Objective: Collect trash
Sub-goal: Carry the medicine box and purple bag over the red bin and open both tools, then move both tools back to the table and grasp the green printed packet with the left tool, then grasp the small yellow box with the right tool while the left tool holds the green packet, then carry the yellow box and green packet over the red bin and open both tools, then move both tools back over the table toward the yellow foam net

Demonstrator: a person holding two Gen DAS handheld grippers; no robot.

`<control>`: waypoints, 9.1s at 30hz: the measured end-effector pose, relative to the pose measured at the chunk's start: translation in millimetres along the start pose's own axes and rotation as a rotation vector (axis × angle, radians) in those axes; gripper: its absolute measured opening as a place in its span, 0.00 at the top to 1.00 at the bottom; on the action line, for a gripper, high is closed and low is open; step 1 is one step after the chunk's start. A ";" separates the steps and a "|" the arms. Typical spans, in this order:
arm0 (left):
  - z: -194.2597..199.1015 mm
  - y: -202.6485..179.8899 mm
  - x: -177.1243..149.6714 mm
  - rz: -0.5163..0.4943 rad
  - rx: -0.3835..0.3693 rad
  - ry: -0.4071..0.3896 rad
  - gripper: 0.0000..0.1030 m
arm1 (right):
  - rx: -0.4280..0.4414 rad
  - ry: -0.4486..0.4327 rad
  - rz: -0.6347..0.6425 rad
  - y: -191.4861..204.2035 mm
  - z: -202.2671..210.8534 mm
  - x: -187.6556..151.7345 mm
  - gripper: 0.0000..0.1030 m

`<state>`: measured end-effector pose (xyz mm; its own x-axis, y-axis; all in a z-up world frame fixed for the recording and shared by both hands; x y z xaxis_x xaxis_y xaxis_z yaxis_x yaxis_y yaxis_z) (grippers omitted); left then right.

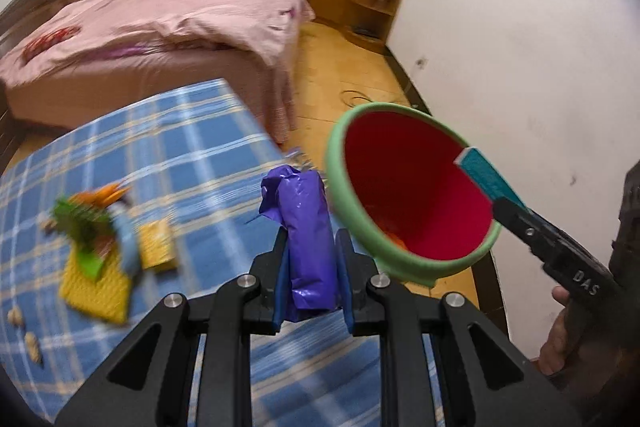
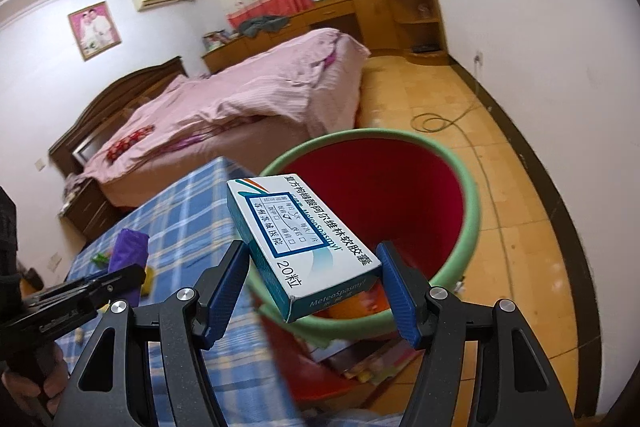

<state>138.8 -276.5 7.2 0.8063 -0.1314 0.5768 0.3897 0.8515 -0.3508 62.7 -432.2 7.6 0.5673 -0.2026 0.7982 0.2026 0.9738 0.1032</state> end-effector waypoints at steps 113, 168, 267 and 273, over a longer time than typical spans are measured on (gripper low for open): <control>44.3 252.4 10.5 0.363 0.378 -0.163 0.33 | 0.281 0.207 0.254 204.3 -103.5 -7.4 0.34; 43.4 262.0 1.0 0.395 0.324 -0.153 0.33 | 0.138 0.279 0.228 197.8 -142.3 -6.4 0.47; -97.2 -83.0 10.8 -0.196 0.006 0.015 0.26 | -0.184 0.096 -0.066 -91.6 -31.9 -24.6 0.48; -89.7 -79.0 10.9 -0.177 -0.001 0.023 0.26 | -0.181 0.094 -0.062 -89.5 -27.3 -27.1 0.48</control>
<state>156.7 -390.7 -25.0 0.7351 -0.2904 0.6126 0.5266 0.8137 -0.2462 50.9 -516.7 -39.4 0.6193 -0.2785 0.7341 0.3744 0.9266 0.0356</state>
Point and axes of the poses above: each gripper's, at about its wrist camera, not at the fingertips, and z roughly against the way its jaws point, y to its left, x to its top, the point moved 8 cm from there along -z, roughly the way its jaws point, and after that the axes turned 15 degrees about z, right-handed, at the moved point
